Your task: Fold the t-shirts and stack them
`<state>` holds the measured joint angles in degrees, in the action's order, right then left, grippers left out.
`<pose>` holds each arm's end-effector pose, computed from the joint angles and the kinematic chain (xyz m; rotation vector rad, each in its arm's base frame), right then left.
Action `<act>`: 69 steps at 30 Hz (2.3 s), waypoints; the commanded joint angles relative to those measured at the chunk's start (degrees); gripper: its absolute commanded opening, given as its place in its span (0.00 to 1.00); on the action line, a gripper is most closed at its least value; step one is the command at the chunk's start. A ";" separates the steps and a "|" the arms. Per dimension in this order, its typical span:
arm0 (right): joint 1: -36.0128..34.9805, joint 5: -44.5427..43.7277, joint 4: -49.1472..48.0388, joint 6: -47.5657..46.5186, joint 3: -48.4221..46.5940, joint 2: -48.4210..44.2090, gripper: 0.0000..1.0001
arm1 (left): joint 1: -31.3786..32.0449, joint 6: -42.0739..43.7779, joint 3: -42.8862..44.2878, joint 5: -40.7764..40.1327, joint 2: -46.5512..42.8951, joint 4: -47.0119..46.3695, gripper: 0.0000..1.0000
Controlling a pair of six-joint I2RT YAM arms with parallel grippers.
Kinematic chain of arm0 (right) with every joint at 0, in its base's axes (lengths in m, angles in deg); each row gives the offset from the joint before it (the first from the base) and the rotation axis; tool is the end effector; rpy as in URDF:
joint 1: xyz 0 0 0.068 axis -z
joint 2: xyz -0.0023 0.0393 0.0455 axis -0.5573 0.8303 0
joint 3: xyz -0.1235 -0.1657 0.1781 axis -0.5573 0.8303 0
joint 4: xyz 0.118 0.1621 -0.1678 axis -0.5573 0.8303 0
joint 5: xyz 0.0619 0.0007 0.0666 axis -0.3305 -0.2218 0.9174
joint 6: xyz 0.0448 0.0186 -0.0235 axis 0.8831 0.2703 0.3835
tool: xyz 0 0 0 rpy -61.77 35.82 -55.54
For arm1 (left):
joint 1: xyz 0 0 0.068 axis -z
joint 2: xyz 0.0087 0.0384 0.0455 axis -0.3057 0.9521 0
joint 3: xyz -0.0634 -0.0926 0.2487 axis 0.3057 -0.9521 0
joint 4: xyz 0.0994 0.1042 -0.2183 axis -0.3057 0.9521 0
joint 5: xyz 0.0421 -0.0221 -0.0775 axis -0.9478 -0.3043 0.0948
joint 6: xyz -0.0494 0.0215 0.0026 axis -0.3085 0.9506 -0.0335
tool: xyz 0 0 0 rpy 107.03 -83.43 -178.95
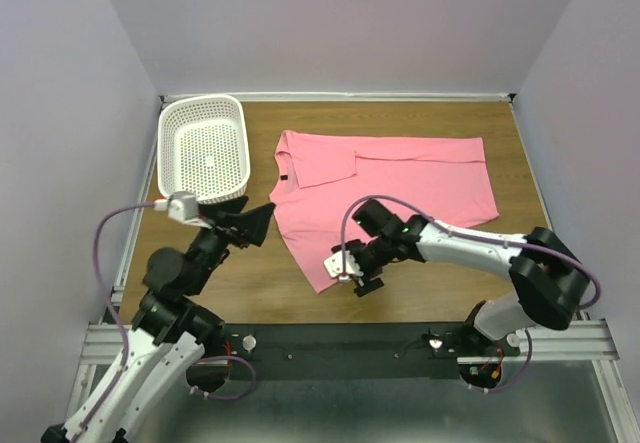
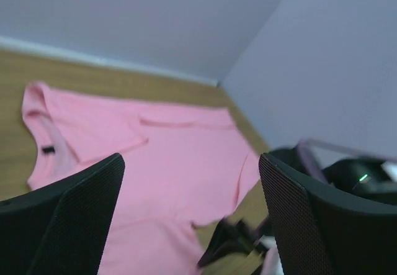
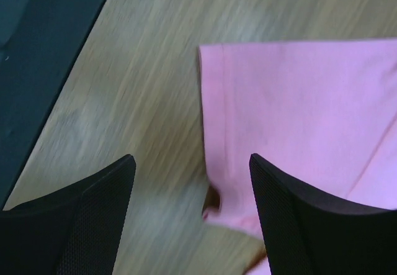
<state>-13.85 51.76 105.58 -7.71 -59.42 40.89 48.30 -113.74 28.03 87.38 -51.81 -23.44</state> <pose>0.1639 0.2116 0.1845 -2.1932 1.2280 0.7222 0.0997 -0.0583 0.2985 -0.0756 1.5002 -0.9304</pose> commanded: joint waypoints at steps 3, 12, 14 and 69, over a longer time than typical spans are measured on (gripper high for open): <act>-7.98 -13.09 -13.99 7.09 -2.24 8.88 0.79 | 0.17 8.29 2.07 -9.78 -10.92 1.32 0.98; -9.14 -16.89 -16.81 12.19 -2.67 12.84 0.51 | 0.09 20.49 7.96 8.06 -2.49 0.79 0.88; -9.14 -17.33 -16.72 12.80 -1.80 12.93 0.31 | 0.17 23.32 9.37 12.00 -1.70 1.23 0.88; 20.74 35.67 -1.08 27.84 -15.24 16.36 0.01 | 32.78 86.62 2.69 -5.91 43.92 -13.88 0.18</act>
<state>6.58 84.85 102.67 19.98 -72.99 57.43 80.74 -27.42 30.08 80.80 -8.38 -34.76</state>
